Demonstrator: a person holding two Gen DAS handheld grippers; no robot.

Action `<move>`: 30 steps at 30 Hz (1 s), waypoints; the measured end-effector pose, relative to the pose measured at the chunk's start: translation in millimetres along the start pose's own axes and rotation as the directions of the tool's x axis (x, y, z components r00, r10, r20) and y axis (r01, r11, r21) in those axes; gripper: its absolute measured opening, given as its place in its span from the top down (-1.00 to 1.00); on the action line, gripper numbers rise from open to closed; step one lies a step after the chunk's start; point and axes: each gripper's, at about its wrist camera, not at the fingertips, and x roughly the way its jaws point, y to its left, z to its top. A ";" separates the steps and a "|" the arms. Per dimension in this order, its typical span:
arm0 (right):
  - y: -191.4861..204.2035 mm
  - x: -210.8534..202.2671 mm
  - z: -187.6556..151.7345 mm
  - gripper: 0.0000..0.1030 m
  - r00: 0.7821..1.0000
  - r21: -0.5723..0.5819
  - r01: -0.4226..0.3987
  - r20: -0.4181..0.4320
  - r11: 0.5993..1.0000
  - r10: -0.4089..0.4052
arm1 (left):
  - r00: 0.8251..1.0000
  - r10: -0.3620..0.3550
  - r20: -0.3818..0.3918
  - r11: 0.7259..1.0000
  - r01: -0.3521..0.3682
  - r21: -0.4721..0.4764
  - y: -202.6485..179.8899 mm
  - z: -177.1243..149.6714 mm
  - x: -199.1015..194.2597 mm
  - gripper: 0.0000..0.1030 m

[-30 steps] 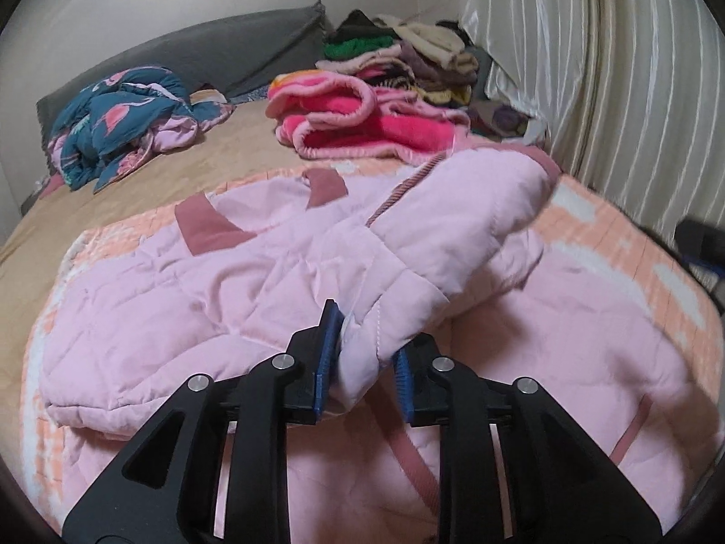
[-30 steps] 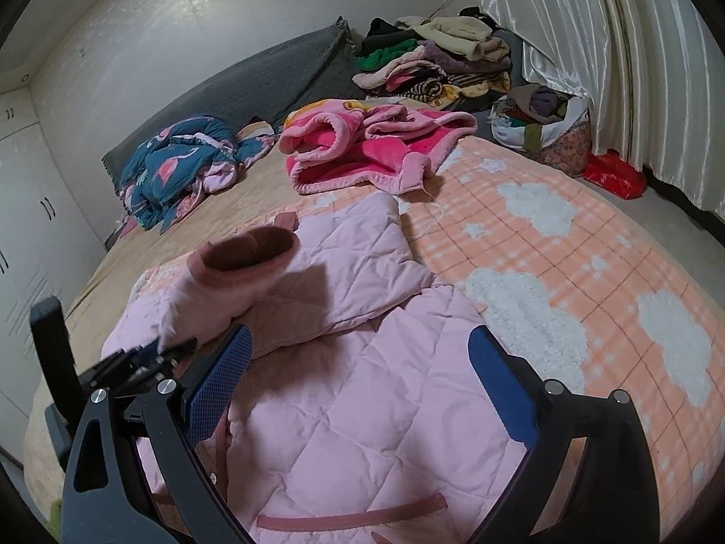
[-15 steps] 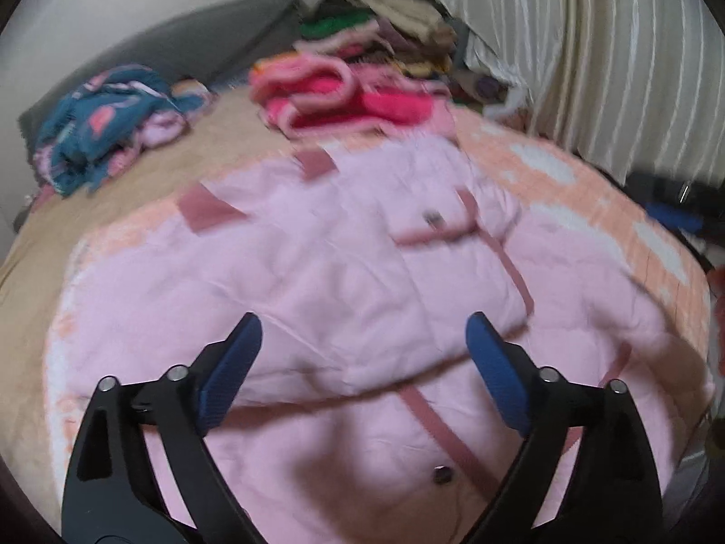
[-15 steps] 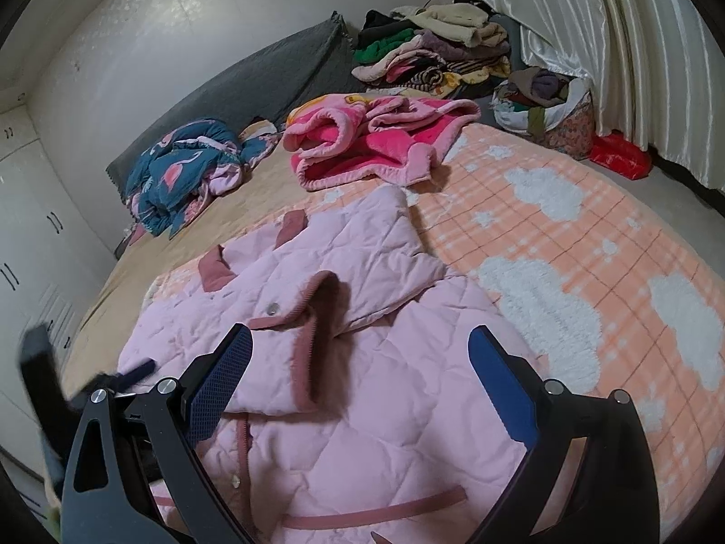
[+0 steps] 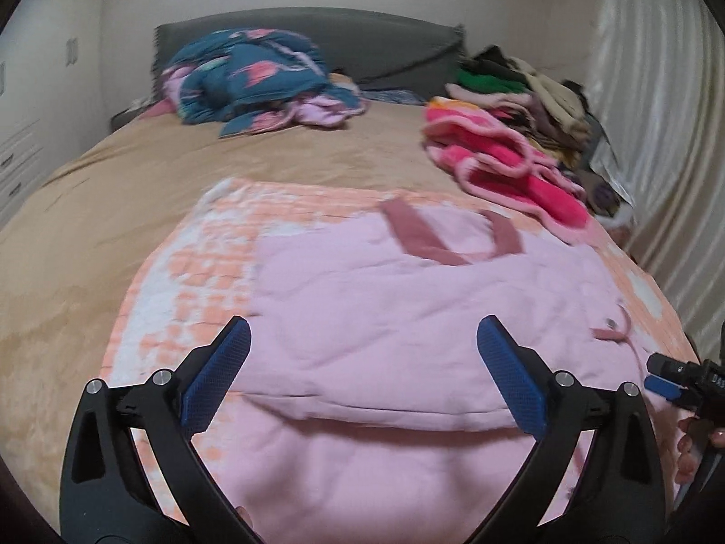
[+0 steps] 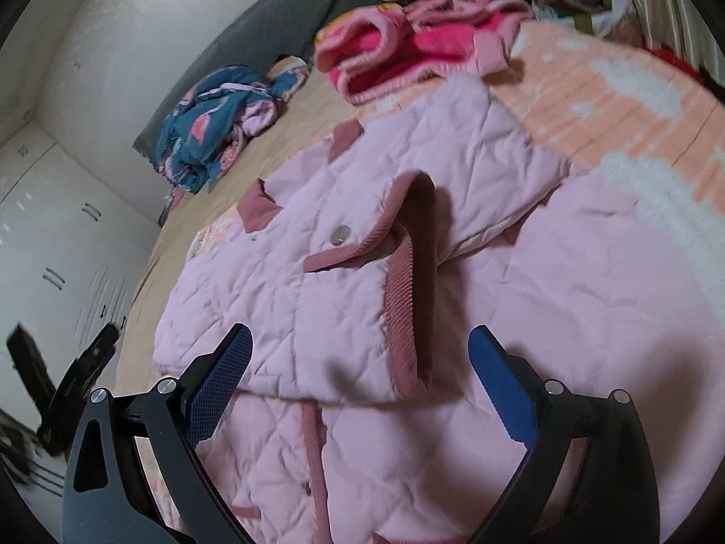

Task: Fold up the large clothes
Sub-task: 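Open the left gripper to release the folded sleeve, then grasp the dark-pink ribbed cuff with the right gripper and straighten it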

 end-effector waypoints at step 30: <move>55.2 1.9 51.9 0.69 0.968 -0.421 0.163 0.241 0.892 -0.063 | 0.999 -0.003 -0.043 0.996 -0.001 -0.086 12.5 -4.2 32.6 -0.82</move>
